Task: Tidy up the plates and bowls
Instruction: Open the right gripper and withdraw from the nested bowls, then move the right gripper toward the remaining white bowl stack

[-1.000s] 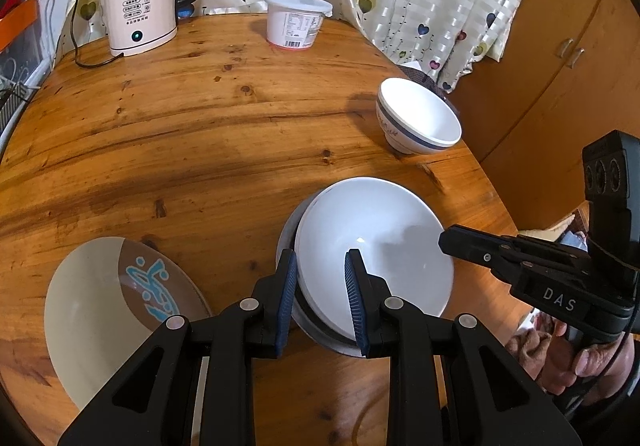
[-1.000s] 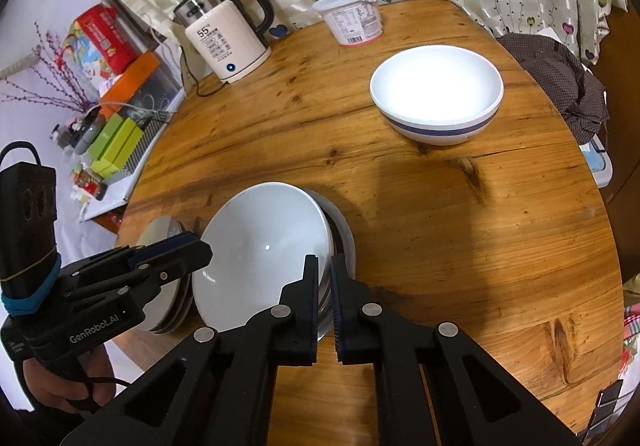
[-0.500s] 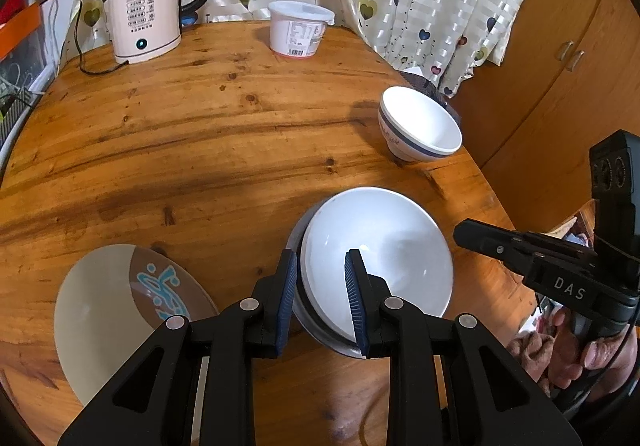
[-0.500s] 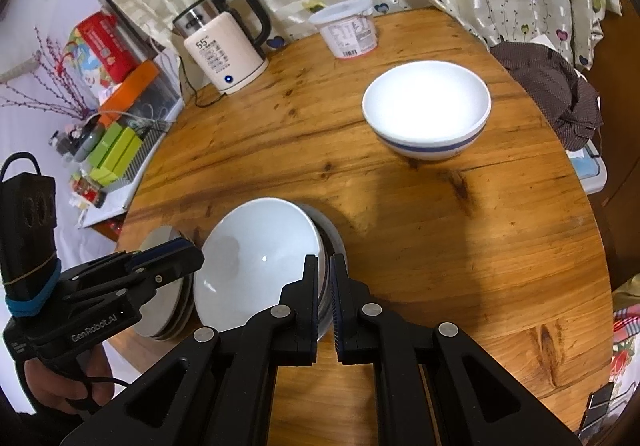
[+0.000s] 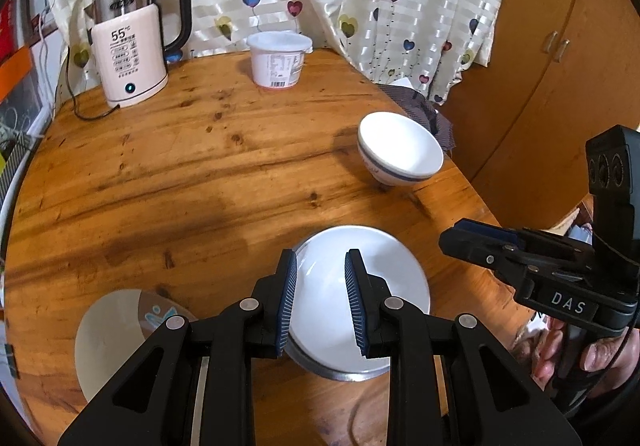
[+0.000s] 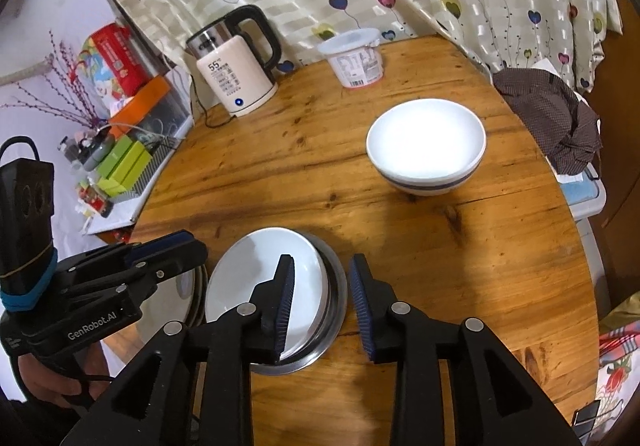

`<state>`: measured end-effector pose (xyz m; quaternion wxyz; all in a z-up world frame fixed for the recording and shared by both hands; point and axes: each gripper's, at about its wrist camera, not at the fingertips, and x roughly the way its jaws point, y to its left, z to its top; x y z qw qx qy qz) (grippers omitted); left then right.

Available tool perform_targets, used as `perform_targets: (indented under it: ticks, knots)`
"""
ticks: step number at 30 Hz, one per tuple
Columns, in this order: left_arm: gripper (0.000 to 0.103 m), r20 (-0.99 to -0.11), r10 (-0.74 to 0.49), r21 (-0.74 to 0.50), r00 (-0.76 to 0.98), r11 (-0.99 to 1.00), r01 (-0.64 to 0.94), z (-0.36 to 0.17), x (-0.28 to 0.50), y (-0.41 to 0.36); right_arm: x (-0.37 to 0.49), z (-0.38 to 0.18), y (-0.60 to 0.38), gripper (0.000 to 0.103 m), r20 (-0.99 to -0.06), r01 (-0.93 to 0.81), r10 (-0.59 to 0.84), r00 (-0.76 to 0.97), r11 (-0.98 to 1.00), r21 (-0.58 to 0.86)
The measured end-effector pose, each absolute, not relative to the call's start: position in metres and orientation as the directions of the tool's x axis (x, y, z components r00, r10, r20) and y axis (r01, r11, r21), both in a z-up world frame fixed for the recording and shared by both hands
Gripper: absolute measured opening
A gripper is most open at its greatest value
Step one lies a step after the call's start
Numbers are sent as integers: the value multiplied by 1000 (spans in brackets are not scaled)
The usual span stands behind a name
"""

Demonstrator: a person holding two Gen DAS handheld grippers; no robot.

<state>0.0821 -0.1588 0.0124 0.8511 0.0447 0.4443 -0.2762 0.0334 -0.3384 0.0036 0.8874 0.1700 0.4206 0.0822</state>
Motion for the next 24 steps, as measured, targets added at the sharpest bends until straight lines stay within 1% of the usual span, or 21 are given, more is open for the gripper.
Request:
perform_targets:
  ticks: [2, 3, 5, 6, 12, 24]
  knots:
    - [26, -778, -431, -165, 456, 842, 514, 14, 83, -161, 34, 4, -340, 48, -716, -3, 292, 634, 927, 376]
    - [26, -778, -432, -164, 457, 841, 516, 15, 83, -163, 35, 4, -341, 51, -716, 1, 290, 635, 927, 375]
    - [32, -776, -436, -165, 455, 838, 520, 15, 85, -165, 36, 4, -342, 51, -717, 6, 287, 636, 927, 376]
    - [36, -775, -439, -167, 454, 836, 523, 16, 86, -166, 36, 5, -343, 51, -717, 8, 286, 636, 926, 376]
    - [43, -771, -447, -164, 453, 827, 538, 18, 88, -173, 38, 6, -351, 51, -722, 30, 271, 637, 927, 374]
    - [44, -773, -451, -155, 445, 816, 557, 22, 100, -186, 39, 10, -371, 52, -722, 77, 236, 651, 925, 372]
